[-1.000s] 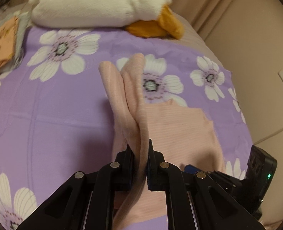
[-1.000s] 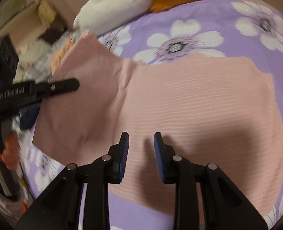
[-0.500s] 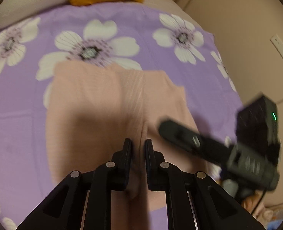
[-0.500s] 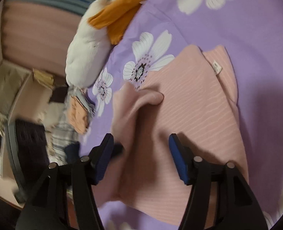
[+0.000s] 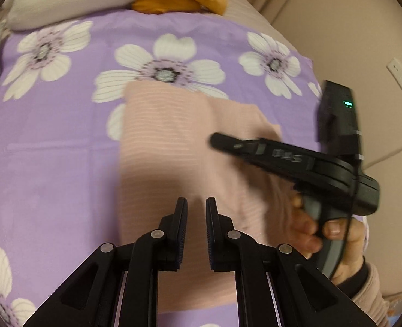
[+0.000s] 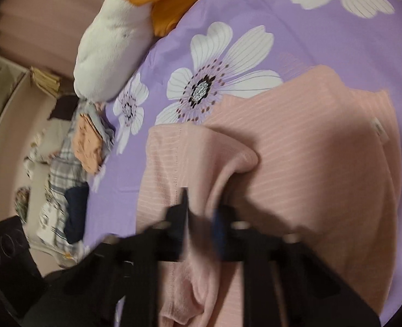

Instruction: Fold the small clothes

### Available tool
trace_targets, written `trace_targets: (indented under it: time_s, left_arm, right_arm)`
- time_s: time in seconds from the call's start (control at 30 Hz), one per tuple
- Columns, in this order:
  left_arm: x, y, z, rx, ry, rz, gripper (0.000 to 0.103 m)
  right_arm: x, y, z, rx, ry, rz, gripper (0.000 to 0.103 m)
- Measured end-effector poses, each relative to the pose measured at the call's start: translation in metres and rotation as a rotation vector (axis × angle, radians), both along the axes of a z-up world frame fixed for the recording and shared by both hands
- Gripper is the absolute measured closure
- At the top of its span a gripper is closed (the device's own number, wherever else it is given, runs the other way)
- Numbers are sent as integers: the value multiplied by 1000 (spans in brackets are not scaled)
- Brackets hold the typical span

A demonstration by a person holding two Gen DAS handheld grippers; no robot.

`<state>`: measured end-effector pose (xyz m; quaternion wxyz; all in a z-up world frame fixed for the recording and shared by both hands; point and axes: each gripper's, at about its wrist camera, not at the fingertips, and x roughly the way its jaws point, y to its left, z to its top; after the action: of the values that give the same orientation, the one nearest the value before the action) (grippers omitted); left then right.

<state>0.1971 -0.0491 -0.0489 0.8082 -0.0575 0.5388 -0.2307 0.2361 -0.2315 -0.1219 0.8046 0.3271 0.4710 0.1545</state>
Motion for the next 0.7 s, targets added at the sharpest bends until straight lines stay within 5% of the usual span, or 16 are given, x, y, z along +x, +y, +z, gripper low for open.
trace_targets:
  time_s: [0.17, 0.3, 0.7]
  left_arm:
    - [0, 20, 2, -12, -7, 34, 95]
    - [0, 24, 2, -31, -8, 40, 95]
    - [5, 1, -12, -28, 13, -7, 95]
  right_arm:
    - [-10, -16, 43, -25, -150, -11, 94]
    - [-19, -37, 65, -113, -176, -32, 94]
    - [-8, -82, 14, -252, -25, -137, 90]
